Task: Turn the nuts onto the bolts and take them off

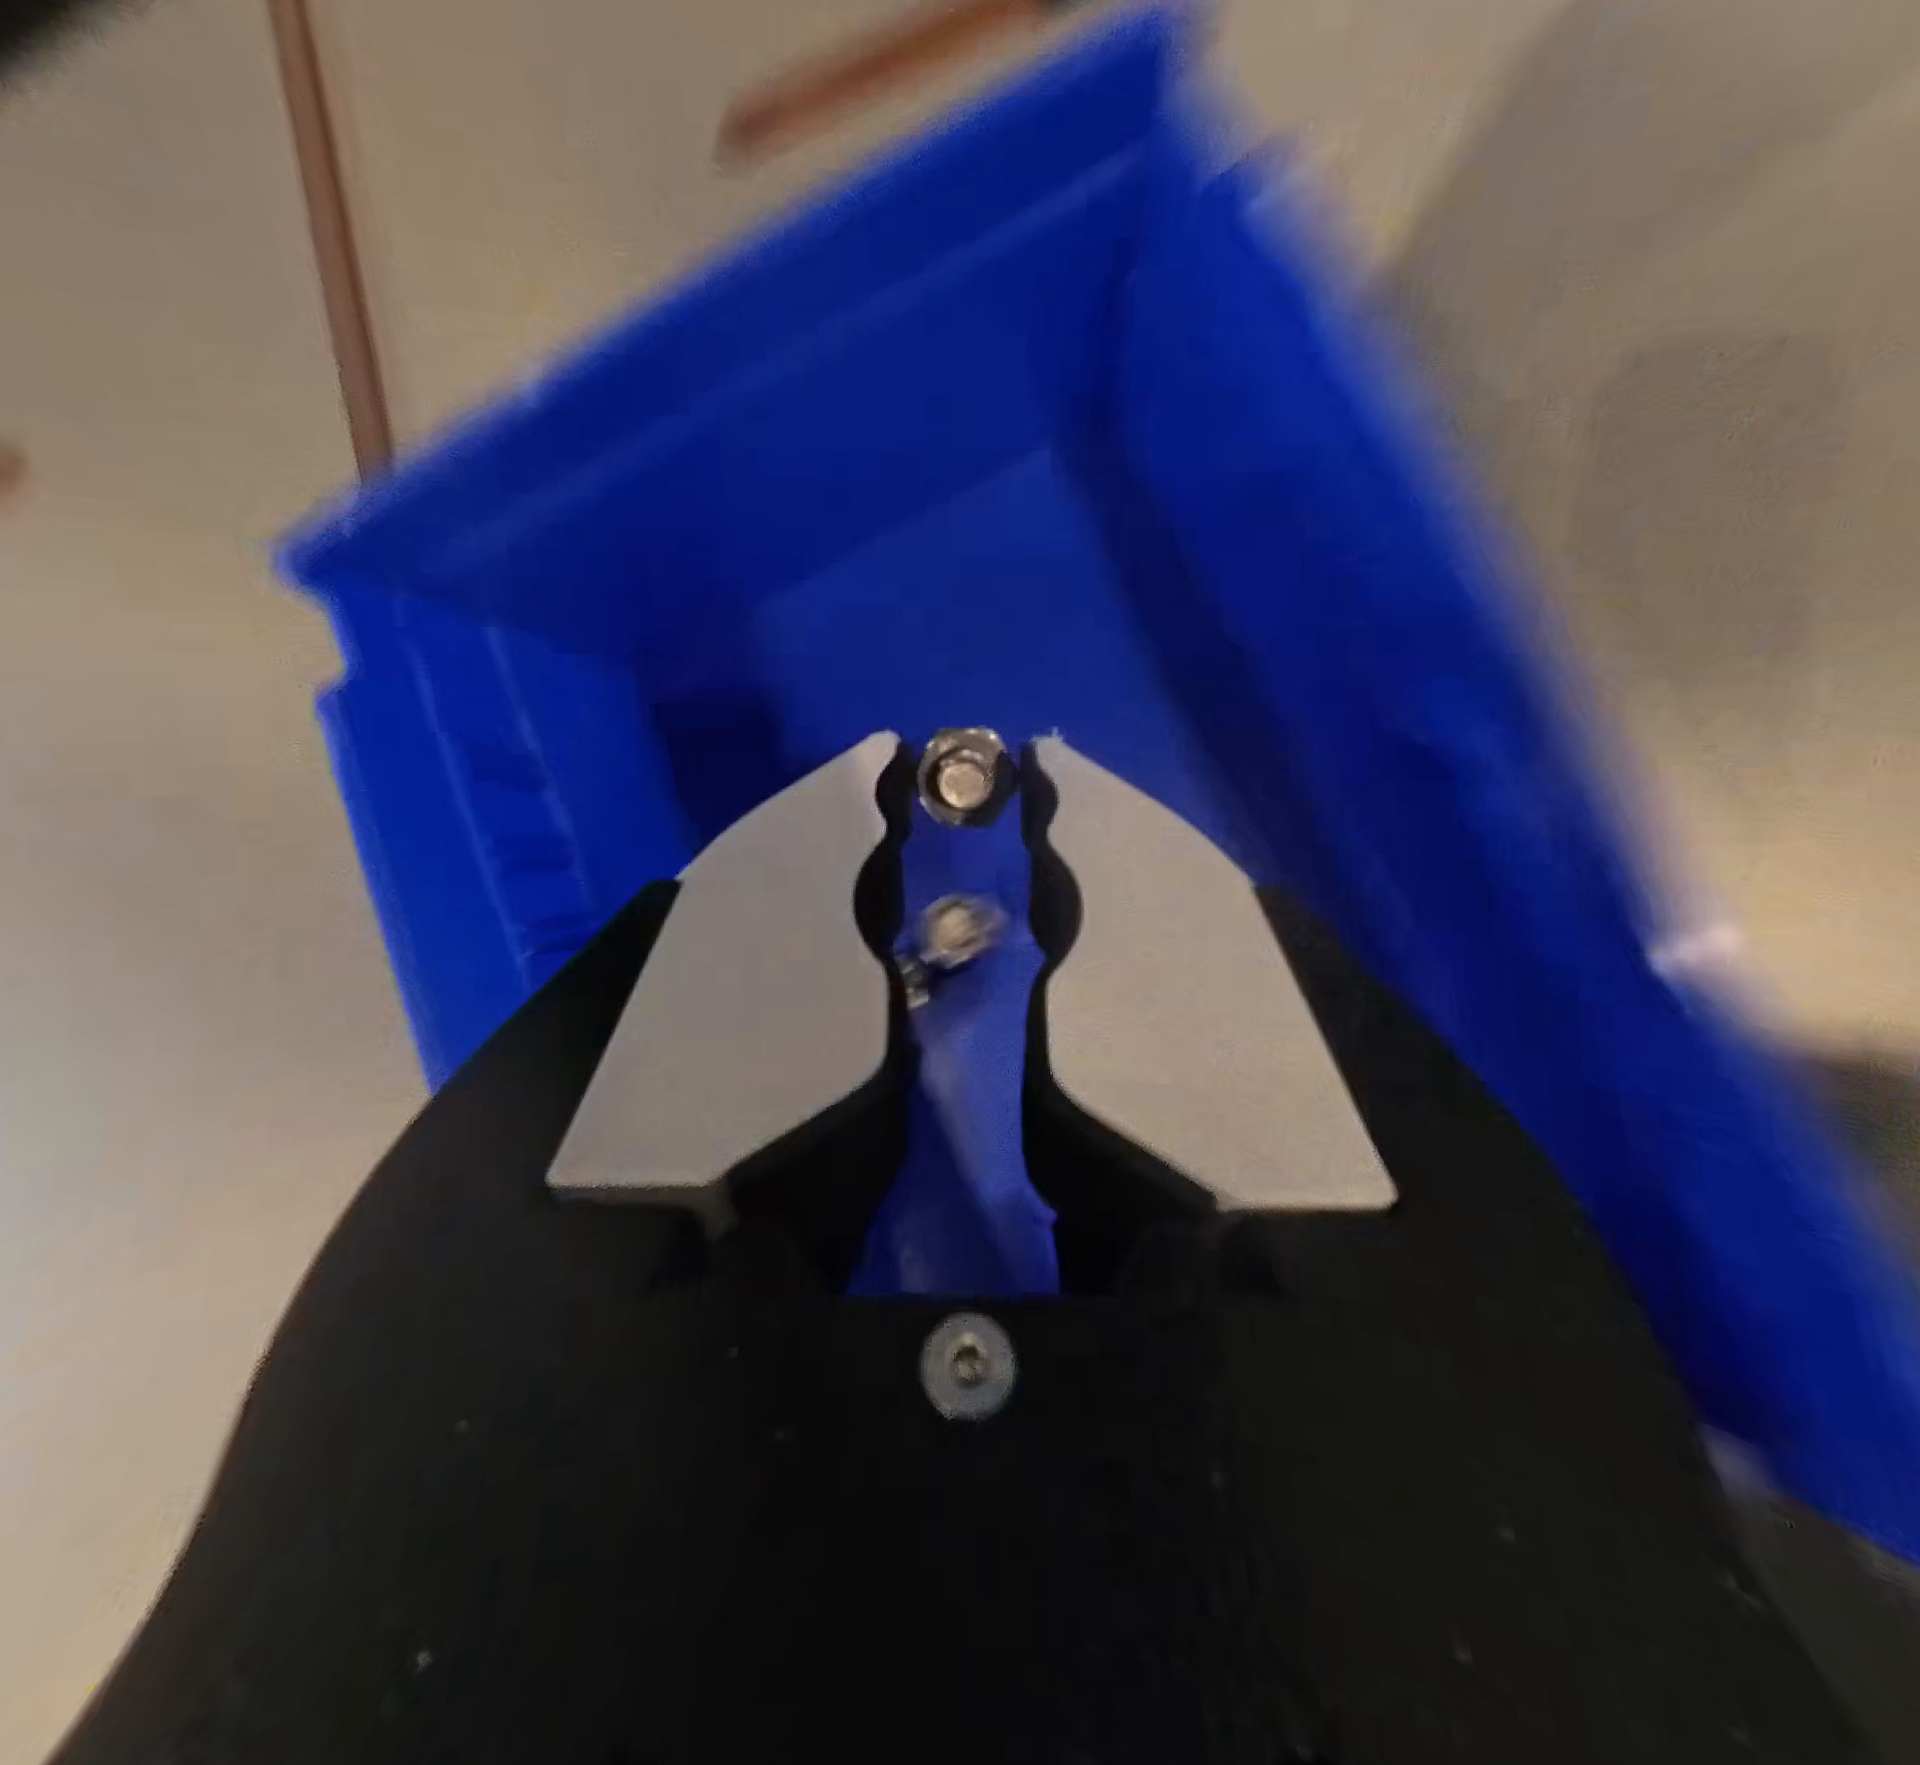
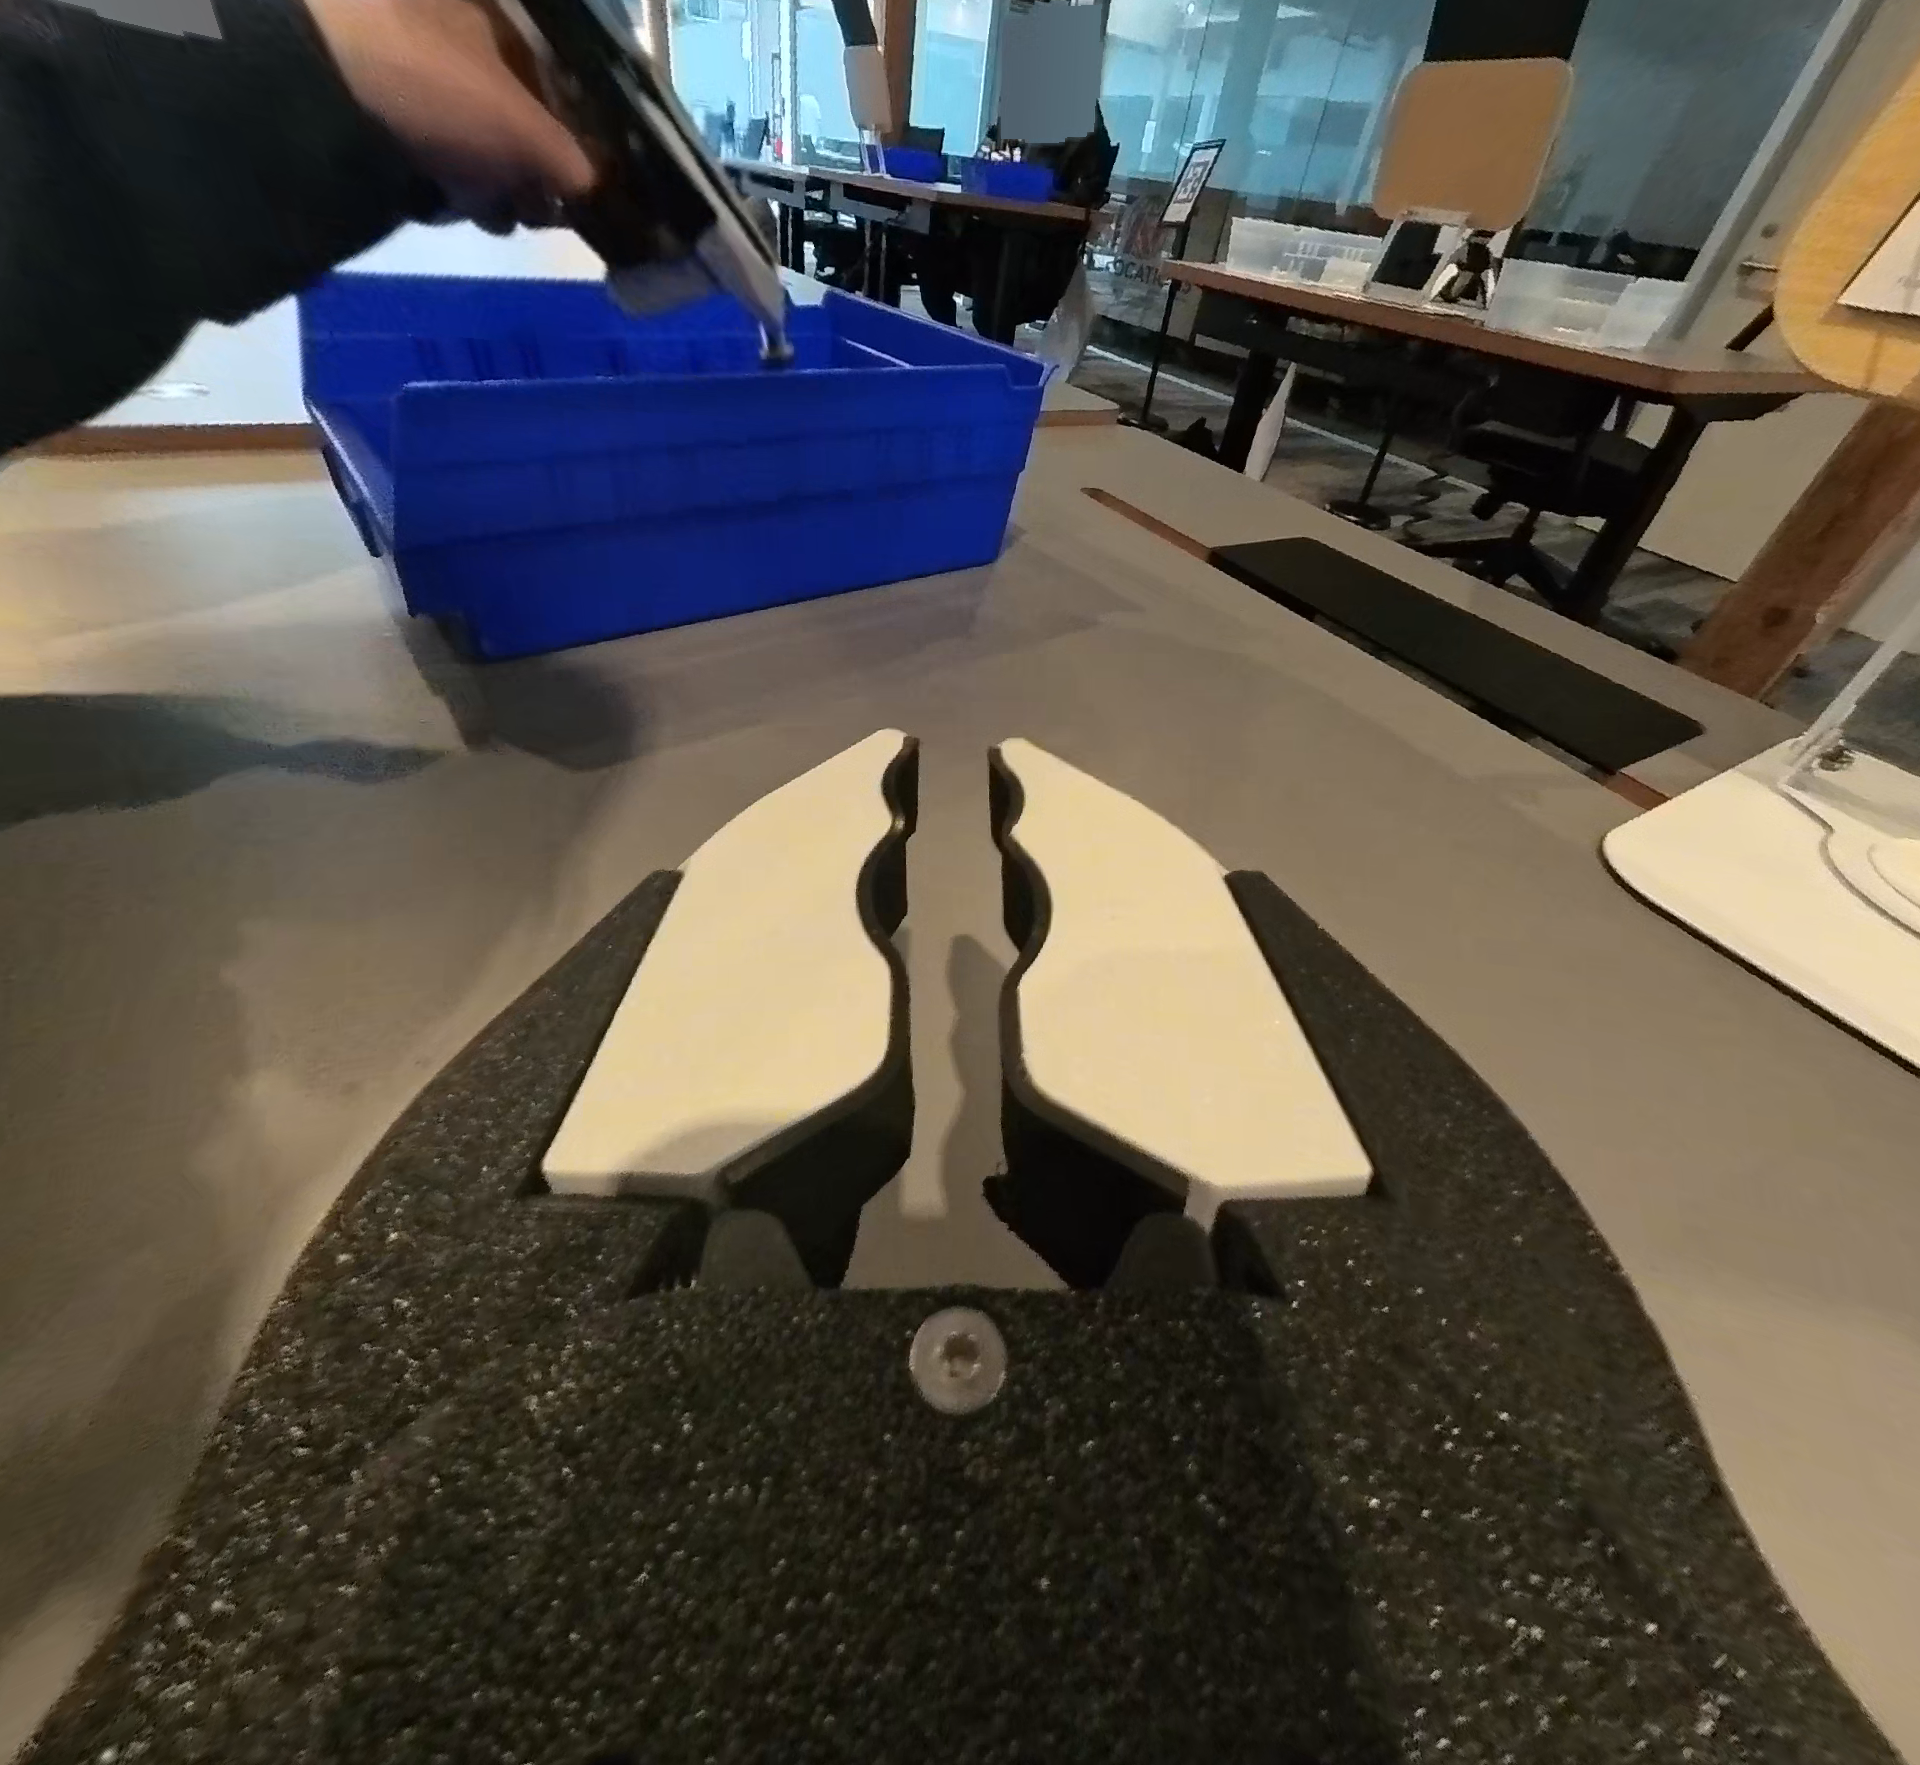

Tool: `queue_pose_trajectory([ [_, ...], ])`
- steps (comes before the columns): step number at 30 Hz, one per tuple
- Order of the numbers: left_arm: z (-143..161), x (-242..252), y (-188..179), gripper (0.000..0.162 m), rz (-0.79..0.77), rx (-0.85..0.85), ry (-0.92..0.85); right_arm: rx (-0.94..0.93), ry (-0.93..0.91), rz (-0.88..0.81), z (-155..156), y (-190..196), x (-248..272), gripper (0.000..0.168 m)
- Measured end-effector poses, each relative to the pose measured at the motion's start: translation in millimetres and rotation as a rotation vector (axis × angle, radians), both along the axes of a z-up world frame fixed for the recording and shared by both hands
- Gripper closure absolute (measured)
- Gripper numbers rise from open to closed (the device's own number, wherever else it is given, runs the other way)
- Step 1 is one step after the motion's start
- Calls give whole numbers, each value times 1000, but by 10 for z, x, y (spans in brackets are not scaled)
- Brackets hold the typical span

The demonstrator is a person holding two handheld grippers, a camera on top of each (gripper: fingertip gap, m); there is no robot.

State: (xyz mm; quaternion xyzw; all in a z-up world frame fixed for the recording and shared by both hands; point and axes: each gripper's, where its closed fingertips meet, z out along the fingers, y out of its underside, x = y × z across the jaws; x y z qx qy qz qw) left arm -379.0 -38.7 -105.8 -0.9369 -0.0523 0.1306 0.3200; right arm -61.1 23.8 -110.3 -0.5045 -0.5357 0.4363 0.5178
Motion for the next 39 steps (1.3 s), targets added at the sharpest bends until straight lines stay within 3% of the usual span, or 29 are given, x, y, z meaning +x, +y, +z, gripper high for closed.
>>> queue_pose_trajectory([
  [4,521,910,230,143,-246,153,10,6,48,-37,95,57,61,156],
  [7,567,1671,365,143,-449,150,17,26,90,-93,194,154,162,156],
  [11,137,2522,542,143,-676,60,-44,65,143,-195,336,325,336,156],
  [15,-408,2999,629,143,-773,-48,-124,62,109,-327,337,535,466,158],
  [20,-693,3205,647,143,-809,-129,-149,-1,100,-330,305,594,490,159],
  [30,-801,3300,635,143,-804,-135,-208,-46,37,-264,166,533,390,158],
  [36,-661,3203,648,120,-754,-49,-210,-64,11,-213,96,492,341,155],
  [39,-614,3118,605,114,-722,-1,-219,-101,-83,-85,-47,353,262,152],
])
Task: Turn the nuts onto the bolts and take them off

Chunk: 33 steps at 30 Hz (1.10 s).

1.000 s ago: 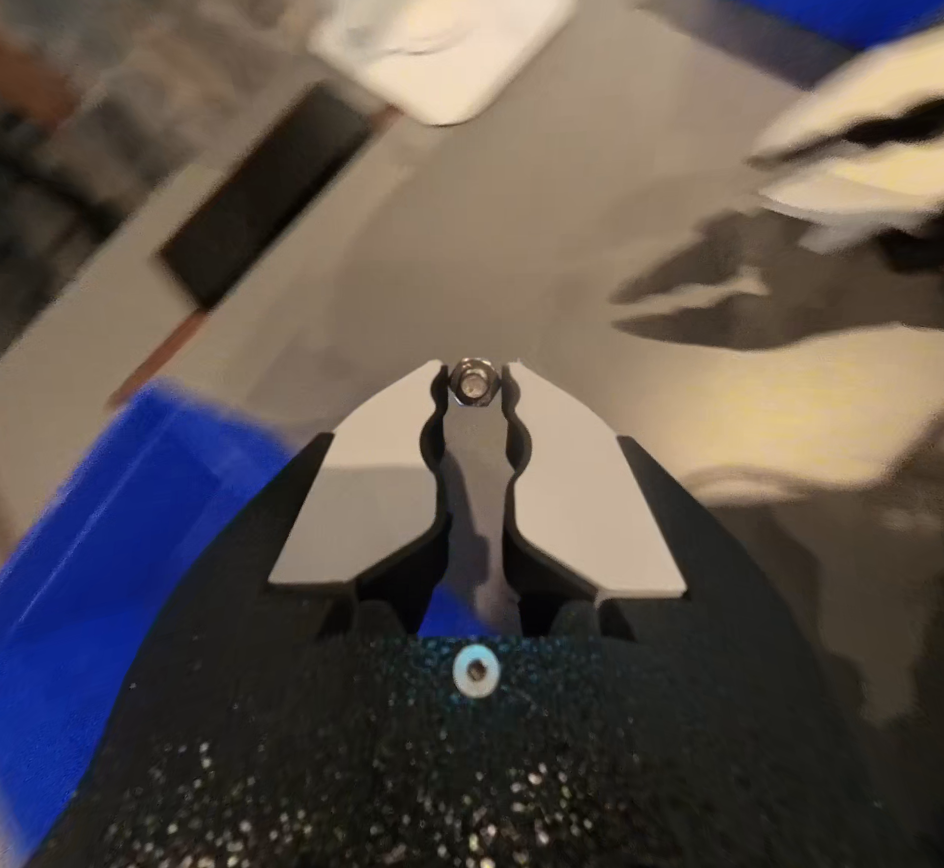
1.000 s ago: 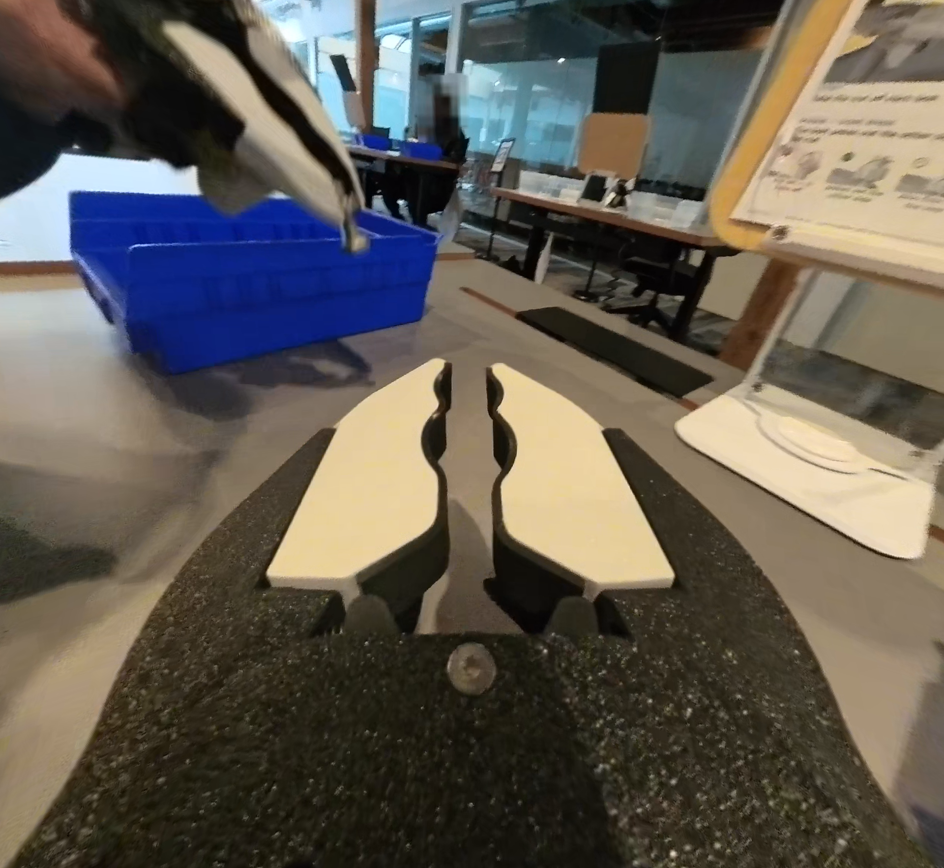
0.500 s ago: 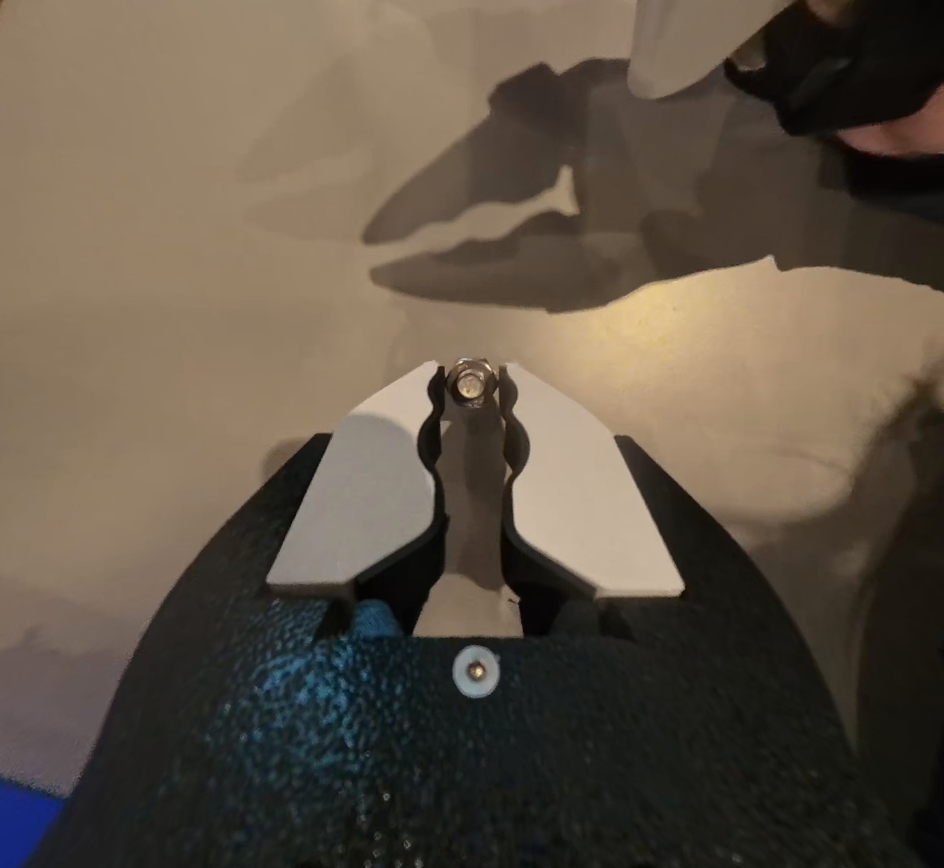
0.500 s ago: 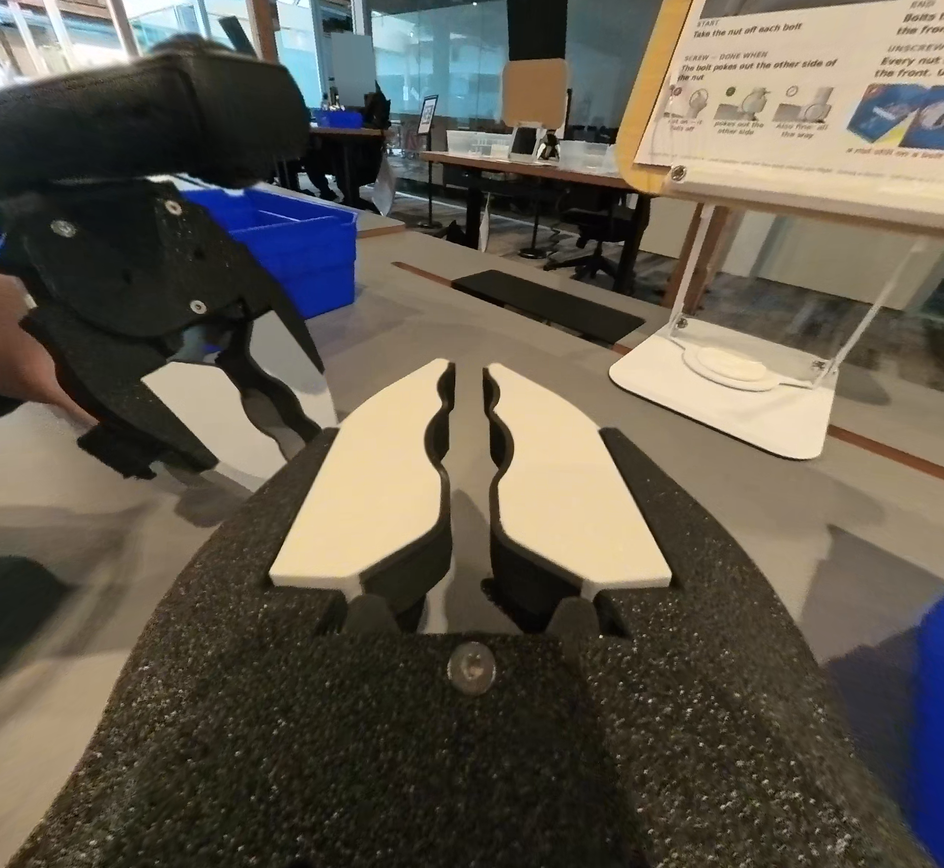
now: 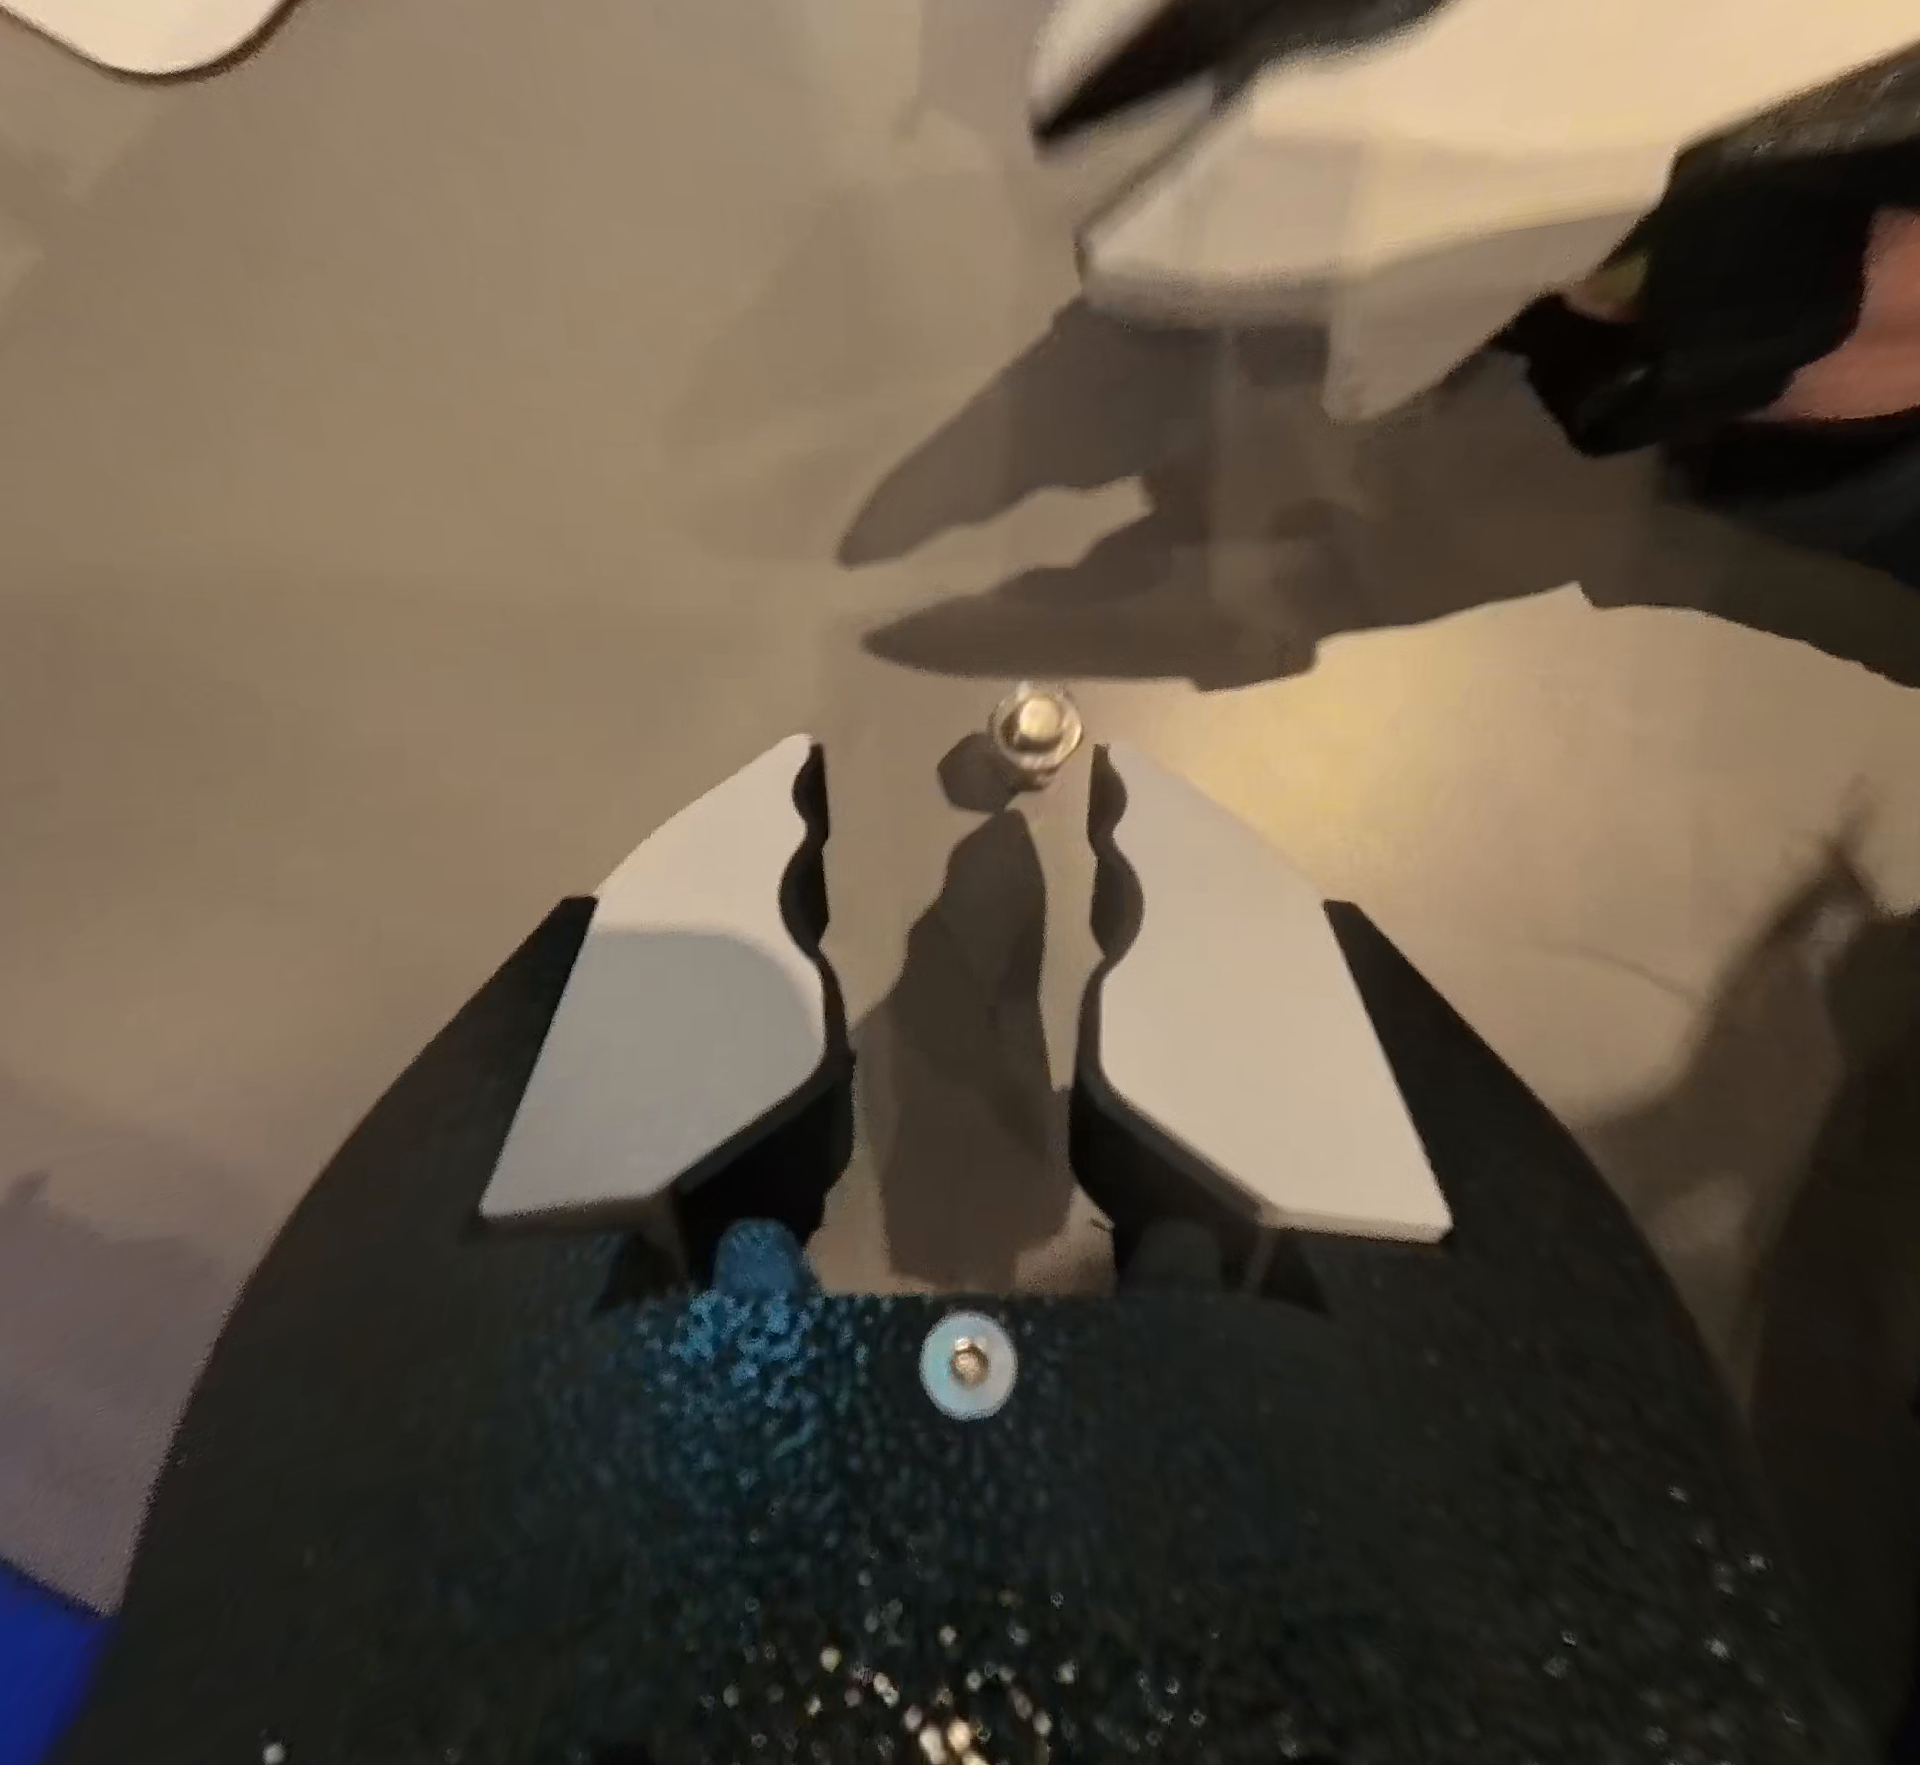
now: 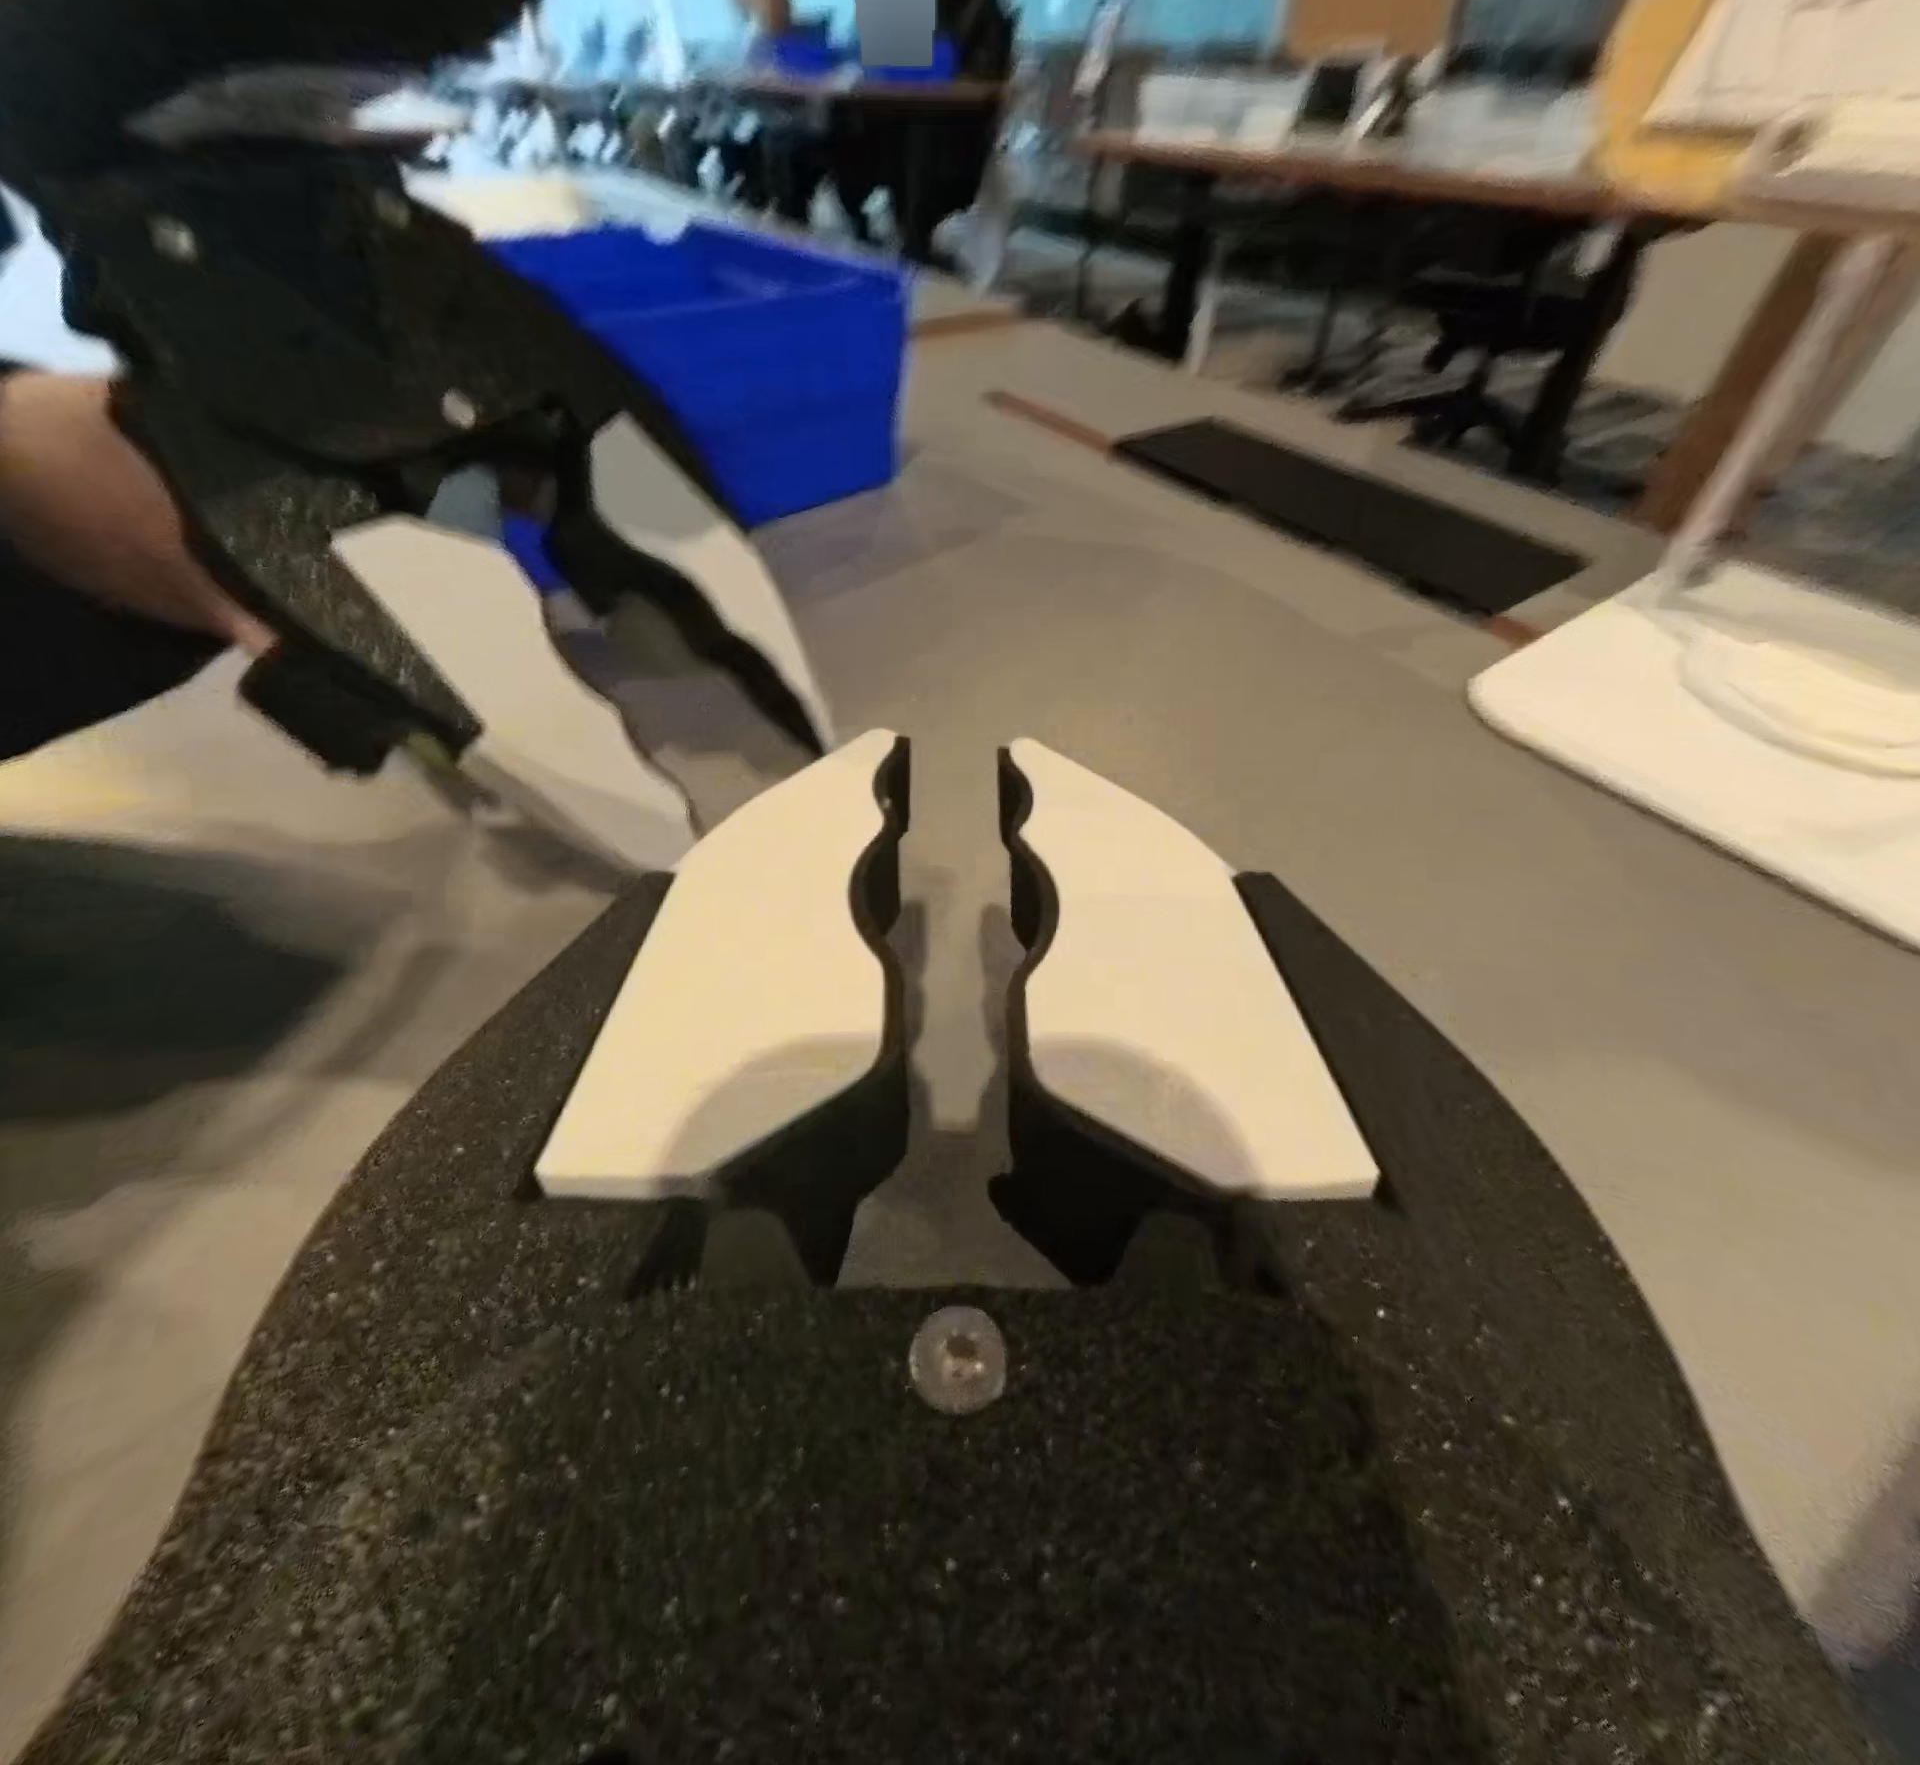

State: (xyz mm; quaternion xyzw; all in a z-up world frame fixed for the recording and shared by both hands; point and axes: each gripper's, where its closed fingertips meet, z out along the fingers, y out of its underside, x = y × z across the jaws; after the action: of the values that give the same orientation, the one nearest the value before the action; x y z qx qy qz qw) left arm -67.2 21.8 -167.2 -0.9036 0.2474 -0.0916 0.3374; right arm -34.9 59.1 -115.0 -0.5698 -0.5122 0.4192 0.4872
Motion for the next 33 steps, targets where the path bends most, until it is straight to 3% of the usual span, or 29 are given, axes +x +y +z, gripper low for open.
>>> queue_pose_trajectory([
  [4,4,-94,-110,113,30,19,-34,-87,-231,169,-344,-197,-68,147],
  [10,-28,-131,-219,109,11,25,-65,-121,-373,283,-562,-409,-229,136],
  [15,-46,-68,-241,105,-60,48,-34,-55,-449,255,-670,-427,-294,150],
  [23,-22,88,-119,107,-83,140,-53,-175,-293,236,-440,-400,-321,150],
  [27,38,174,-57,116,-90,205,-85,-256,-156,305,-221,-495,-339,150],
  [33,60,195,-45,135,-104,237,-101,-291,-96,341,-132,-535,-334,151],
])
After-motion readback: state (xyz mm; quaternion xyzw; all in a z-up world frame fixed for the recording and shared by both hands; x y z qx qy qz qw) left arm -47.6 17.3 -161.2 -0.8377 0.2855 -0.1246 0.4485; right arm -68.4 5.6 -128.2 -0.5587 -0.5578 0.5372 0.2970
